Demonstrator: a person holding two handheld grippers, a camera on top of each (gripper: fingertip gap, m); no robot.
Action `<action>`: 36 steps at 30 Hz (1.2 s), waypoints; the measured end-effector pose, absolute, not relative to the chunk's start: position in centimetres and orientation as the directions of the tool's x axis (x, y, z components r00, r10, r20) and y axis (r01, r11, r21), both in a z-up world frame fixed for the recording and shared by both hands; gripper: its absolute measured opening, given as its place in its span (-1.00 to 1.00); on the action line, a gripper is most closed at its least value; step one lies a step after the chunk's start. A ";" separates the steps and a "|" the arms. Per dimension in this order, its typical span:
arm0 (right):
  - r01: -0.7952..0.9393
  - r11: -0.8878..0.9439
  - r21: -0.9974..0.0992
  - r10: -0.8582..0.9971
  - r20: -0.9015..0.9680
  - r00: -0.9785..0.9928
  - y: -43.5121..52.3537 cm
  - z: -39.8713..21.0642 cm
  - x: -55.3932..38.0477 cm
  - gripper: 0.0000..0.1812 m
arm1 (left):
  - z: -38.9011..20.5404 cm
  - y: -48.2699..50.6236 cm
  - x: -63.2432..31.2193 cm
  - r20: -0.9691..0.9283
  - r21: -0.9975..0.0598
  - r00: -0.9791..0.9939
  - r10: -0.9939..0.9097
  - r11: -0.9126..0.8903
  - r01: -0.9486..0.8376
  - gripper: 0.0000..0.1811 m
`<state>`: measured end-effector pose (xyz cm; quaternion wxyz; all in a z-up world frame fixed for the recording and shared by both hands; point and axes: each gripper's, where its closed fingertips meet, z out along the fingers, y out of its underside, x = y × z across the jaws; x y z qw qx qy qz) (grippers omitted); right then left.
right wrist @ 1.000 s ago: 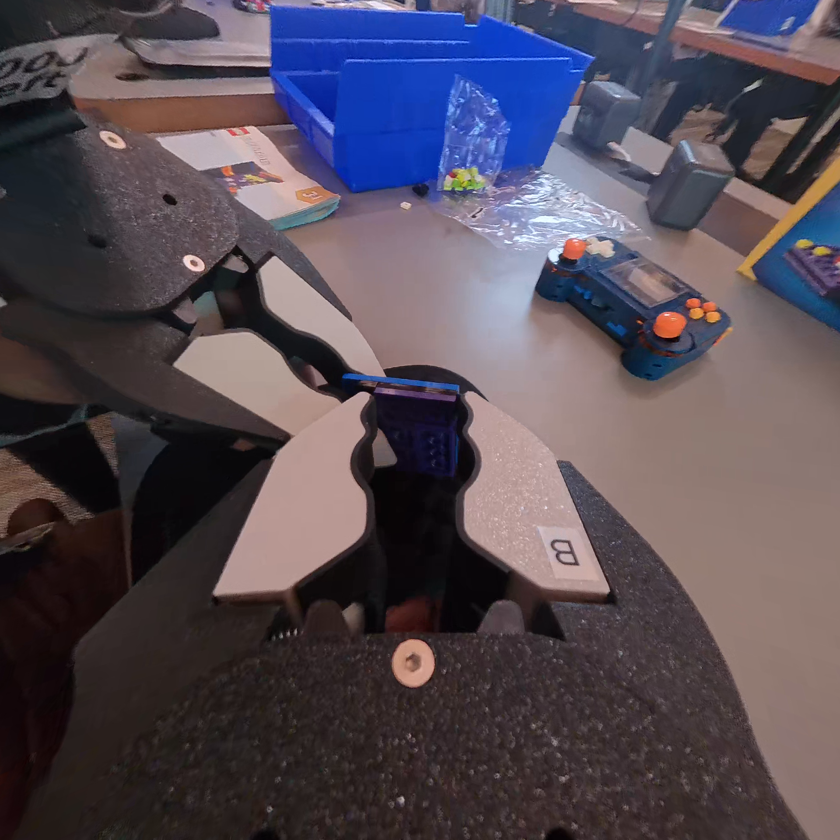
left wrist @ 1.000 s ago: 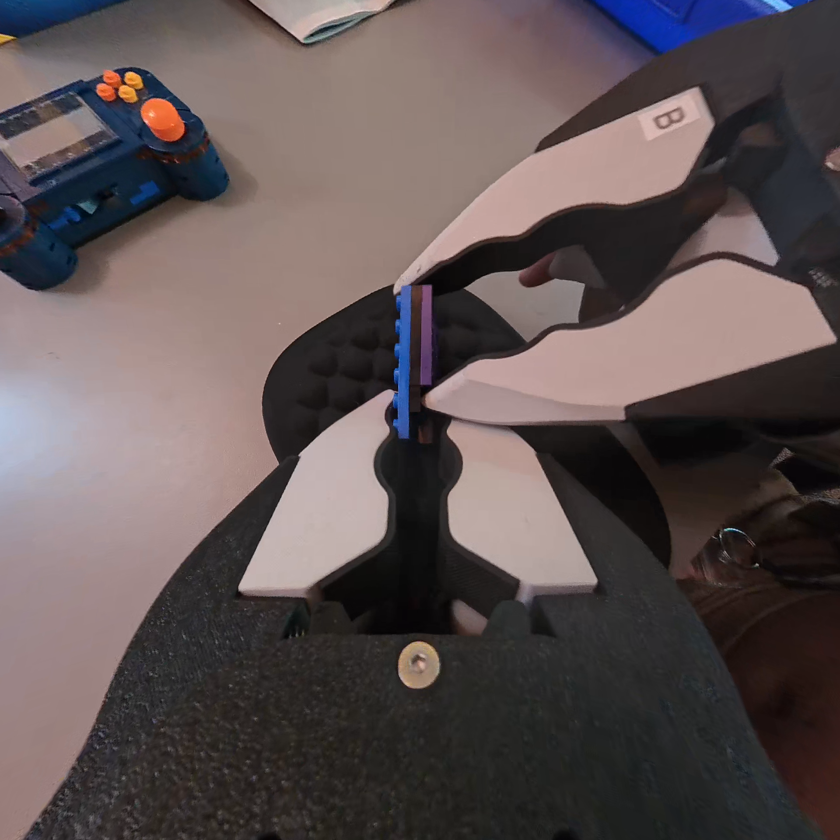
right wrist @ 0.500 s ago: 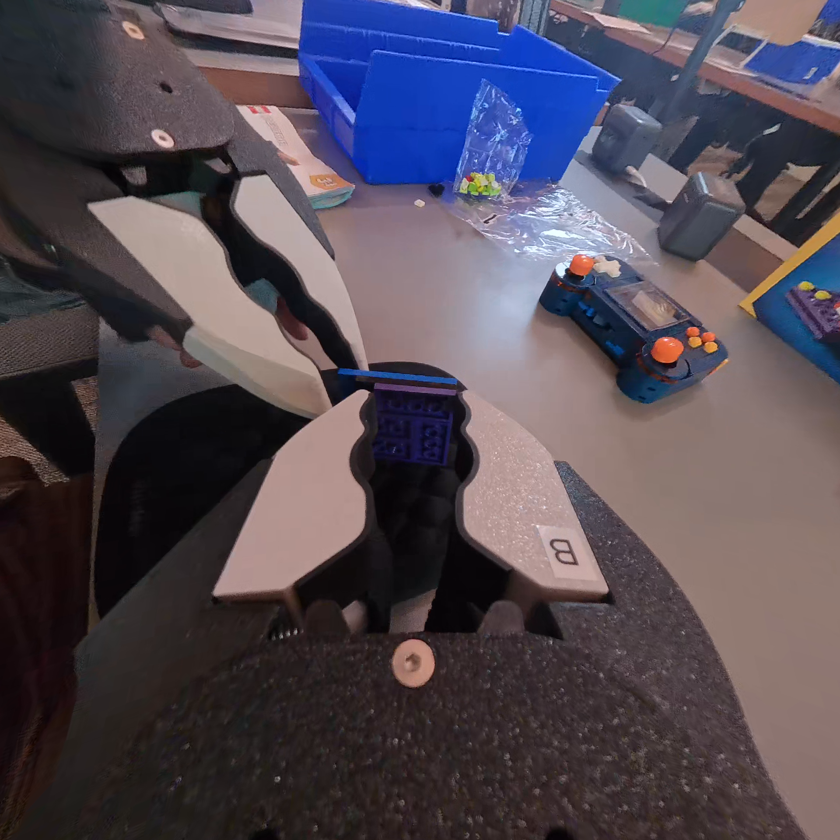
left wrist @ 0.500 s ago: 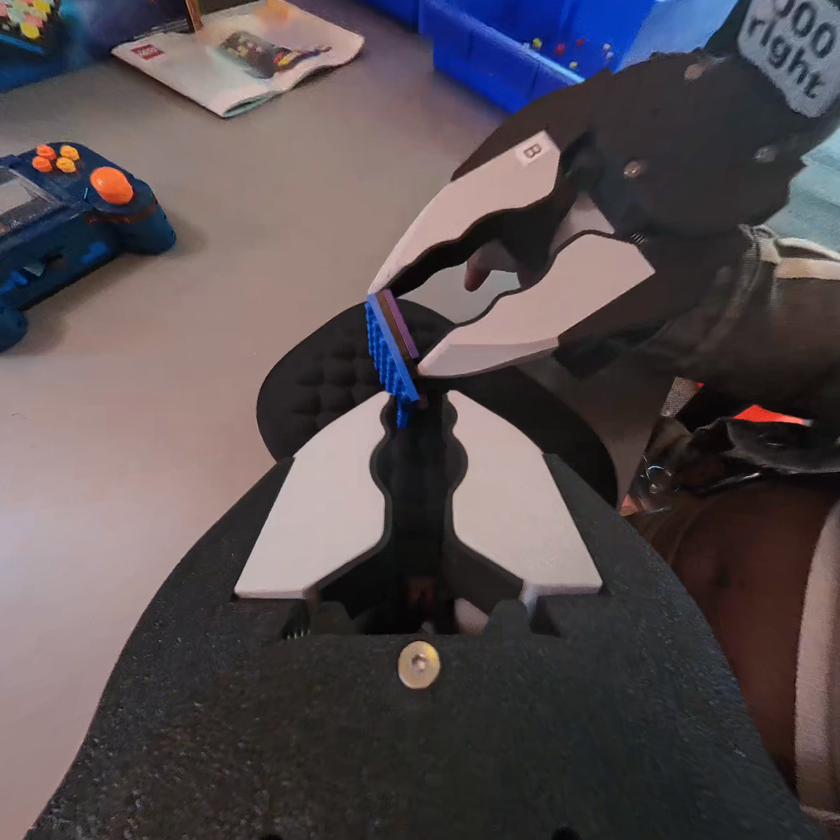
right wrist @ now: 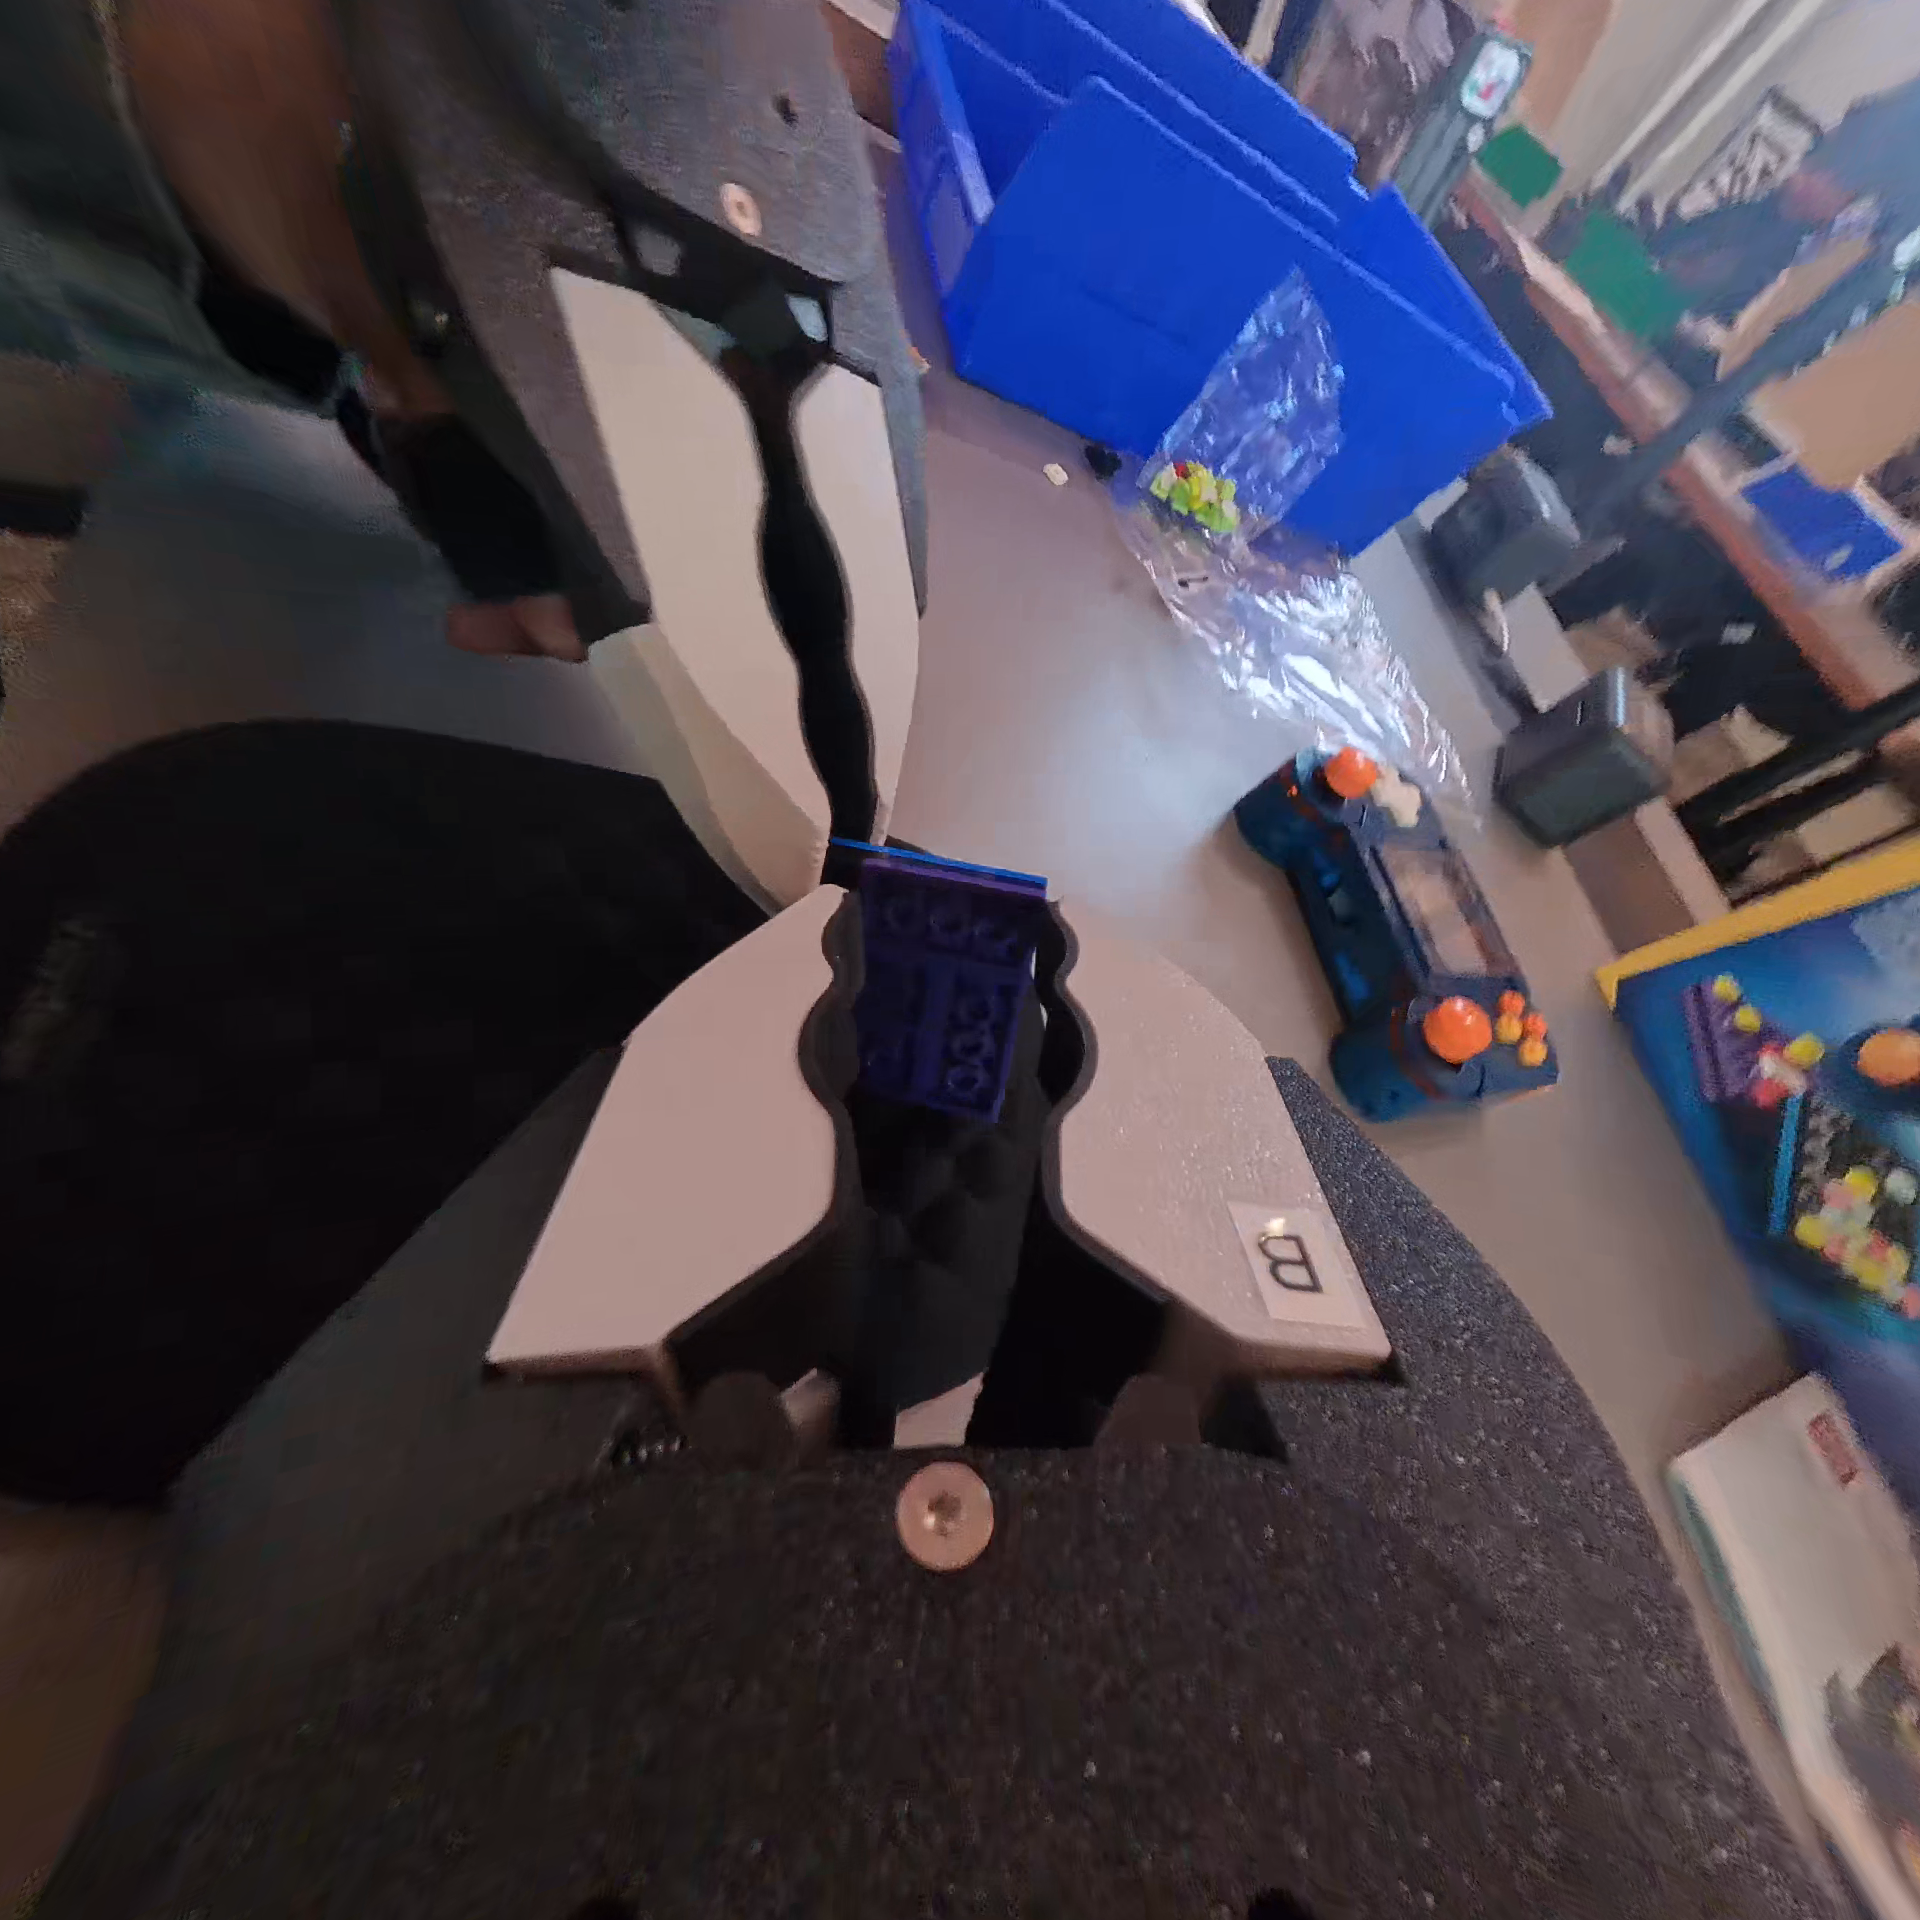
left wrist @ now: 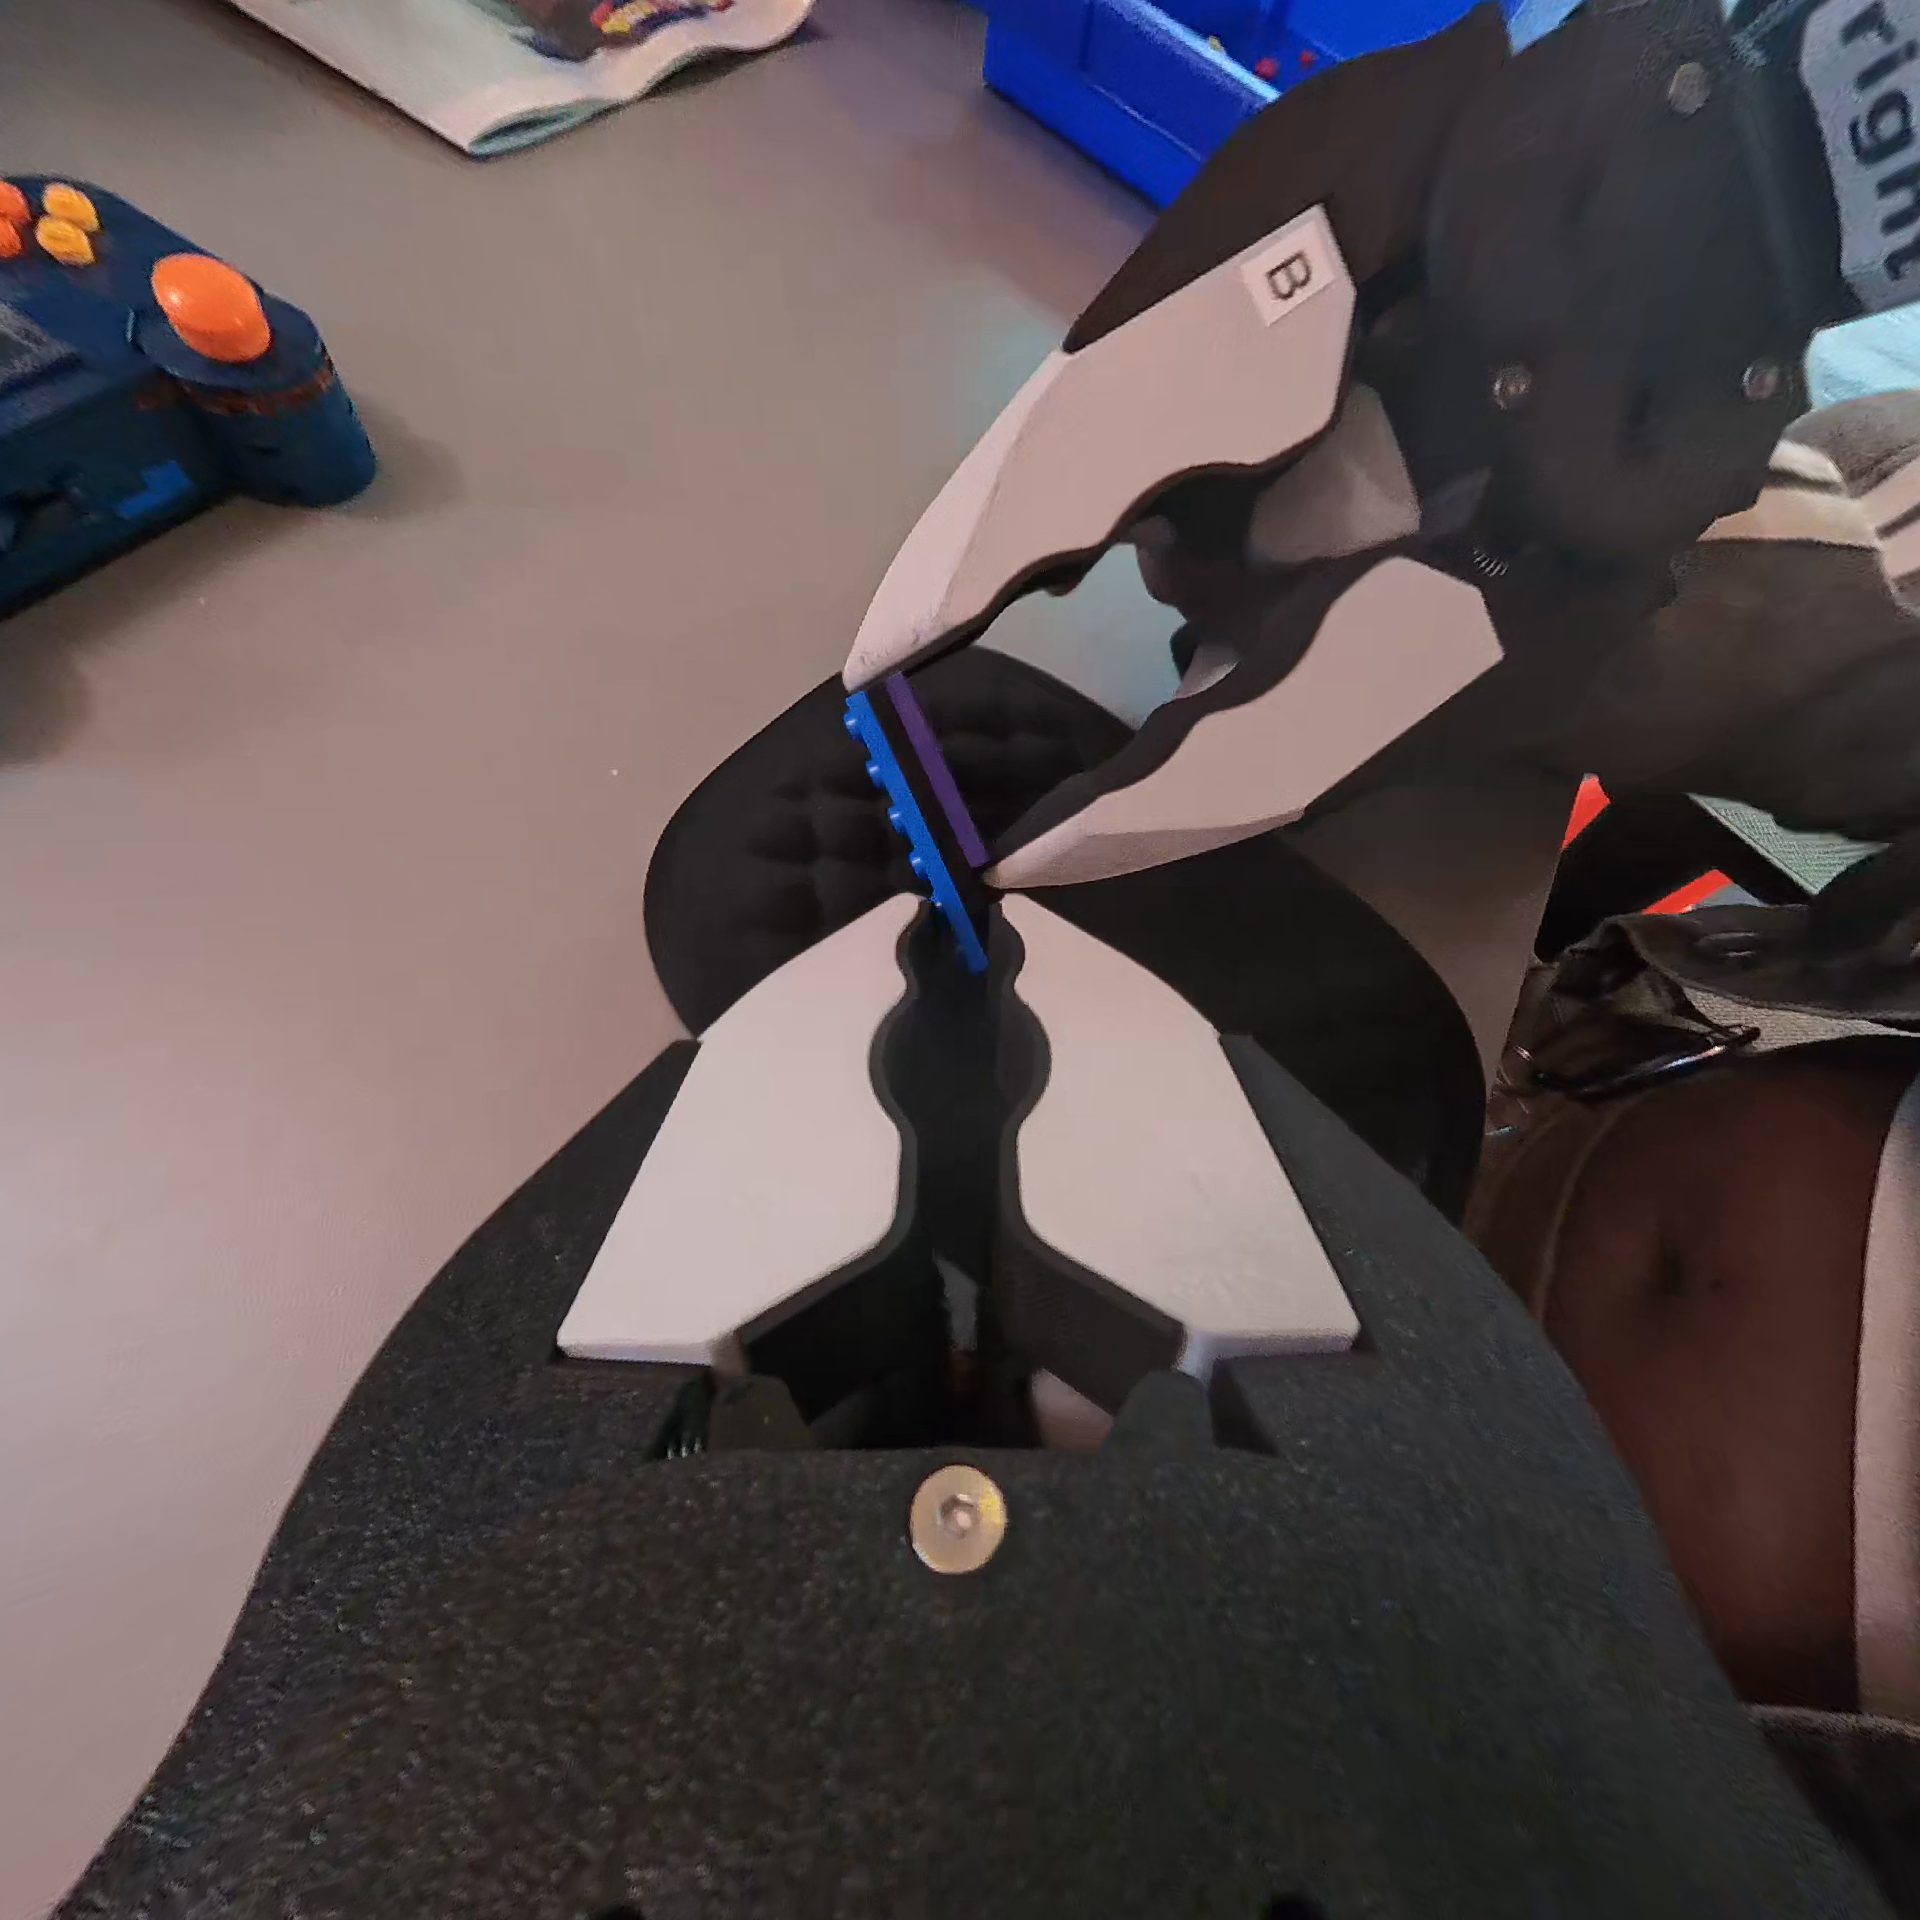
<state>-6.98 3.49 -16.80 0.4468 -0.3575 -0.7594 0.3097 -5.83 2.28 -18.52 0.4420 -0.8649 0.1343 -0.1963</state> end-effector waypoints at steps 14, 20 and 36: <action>-0.055 0.344 -0.937 0.691 0.292 -0.662 1.1 -14.2 -6.5 -1.00 | -19.1 1.8 -6.8 0.489 -0.752 0.775 -0.400 -0.644 0.142 -0.92; 0.115 0.361 -0.925 0.721 0.198 -0.664 1.8 -16.2 -6.8 -1.00 | -18.7 1.8 -8.1 0.370 -0.764 0.855 -0.365 -0.643 0.056 -0.92; 0.248 0.556 -0.793 0.801 0.433 -0.412 2.4 -15.4 -8.6 -0.61 | -17.9 1.6 -7.6 0.351 -0.749 0.877 -0.329 -0.660 0.052 -0.91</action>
